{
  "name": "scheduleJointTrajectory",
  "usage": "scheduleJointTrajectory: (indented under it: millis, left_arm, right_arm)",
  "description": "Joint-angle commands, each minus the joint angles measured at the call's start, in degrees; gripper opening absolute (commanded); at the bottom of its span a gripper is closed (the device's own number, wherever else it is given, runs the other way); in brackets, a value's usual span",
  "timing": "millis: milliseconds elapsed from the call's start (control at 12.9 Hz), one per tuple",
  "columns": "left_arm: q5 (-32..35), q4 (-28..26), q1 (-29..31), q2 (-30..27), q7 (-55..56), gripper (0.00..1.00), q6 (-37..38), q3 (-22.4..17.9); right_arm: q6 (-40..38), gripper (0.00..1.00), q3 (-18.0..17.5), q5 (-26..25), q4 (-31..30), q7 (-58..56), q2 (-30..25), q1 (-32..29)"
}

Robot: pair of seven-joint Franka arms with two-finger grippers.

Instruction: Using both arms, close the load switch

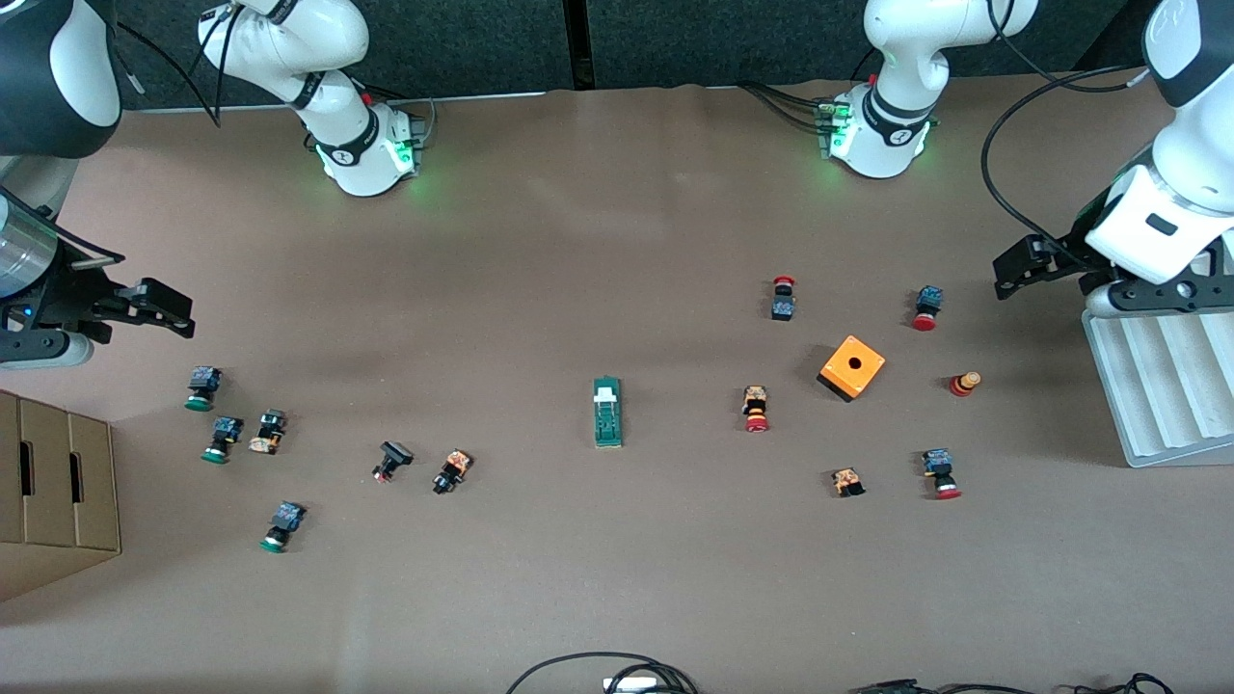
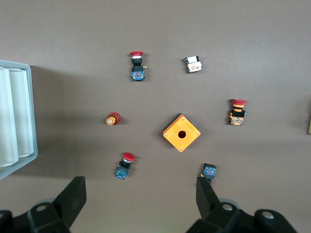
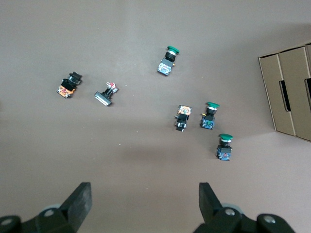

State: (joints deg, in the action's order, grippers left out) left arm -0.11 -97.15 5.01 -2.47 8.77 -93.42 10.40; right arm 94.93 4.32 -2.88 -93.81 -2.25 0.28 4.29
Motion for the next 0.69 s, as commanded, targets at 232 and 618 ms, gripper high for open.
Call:
scheduleJointTrajectory:
  millis: [232, 618]
  left_arm:
    - [-0.42, 1.17, 0.35, 0.36, -2.43, 1.0, 1.75, 0.58]
    - [-0.15, 1.0, -0.87, 0.36, -2.61, 1.0, 1.84, -0.12]
  right_arm:
    - [0.52, 1.0, 0.33, 1.12, 0.38, 0.23, -0.19, 0.37]
    - [0.52, 1.0, 0.33, 1.12, 0.47, 0.23, -0.11, 0.37]
